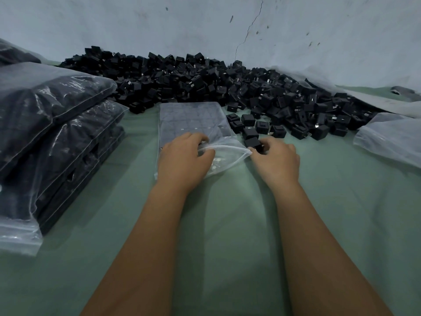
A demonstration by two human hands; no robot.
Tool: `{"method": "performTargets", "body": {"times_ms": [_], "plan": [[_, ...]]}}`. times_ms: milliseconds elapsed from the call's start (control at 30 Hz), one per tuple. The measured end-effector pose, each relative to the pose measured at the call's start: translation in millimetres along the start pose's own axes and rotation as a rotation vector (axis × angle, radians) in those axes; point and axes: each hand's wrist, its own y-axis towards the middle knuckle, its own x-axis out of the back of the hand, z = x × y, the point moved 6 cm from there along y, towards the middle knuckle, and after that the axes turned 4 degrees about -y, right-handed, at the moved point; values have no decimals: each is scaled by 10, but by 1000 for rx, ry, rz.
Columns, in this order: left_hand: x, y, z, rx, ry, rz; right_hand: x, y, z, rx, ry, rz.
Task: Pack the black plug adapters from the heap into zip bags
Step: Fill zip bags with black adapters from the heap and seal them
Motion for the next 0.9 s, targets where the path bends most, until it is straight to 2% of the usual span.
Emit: {"method": "performTargets", "body": {"times_ms": [267, 333, 367, 400, 467, 533, 600, 667, 733, 800, 900], "plan": [[35, 1, 48, 90, -105, -42, 11, -3, 11, -13, -149, -22], [36, 4, 67, 114, -126, -50, 90, -21, 44, -51, -78, -89], [36, 5, 75, 124, -137, -51, 164, -42, 75, -61, 35, -156], [36, 5, 79, 129, -148, -51, 251, -72, 130, -27, 189, -239], [36, 7, 79, 128, -167, -54, 407, -183, 340, 183, 436, -361], [43, 7, 75, 115, -183, -71, 401, -328, 598, 383, 461, -336], [46, 12, 83, 101, -195, -88, 250, -446, 842, 494, 299, -233], [36, 19, 104, 101, -217, -92, 105, -511, 950, 519, 55, -225], [30, 20, 128, 118, -245, -102, 41, -470, 912, 463, -131, -242], [24, 23, 141, 128, -247, -109, -20, -393, 815, 396, -292, -172], [10, 28, 139, 123, -220, -105, -73, -365, 740, 339, -350, -87]]}}
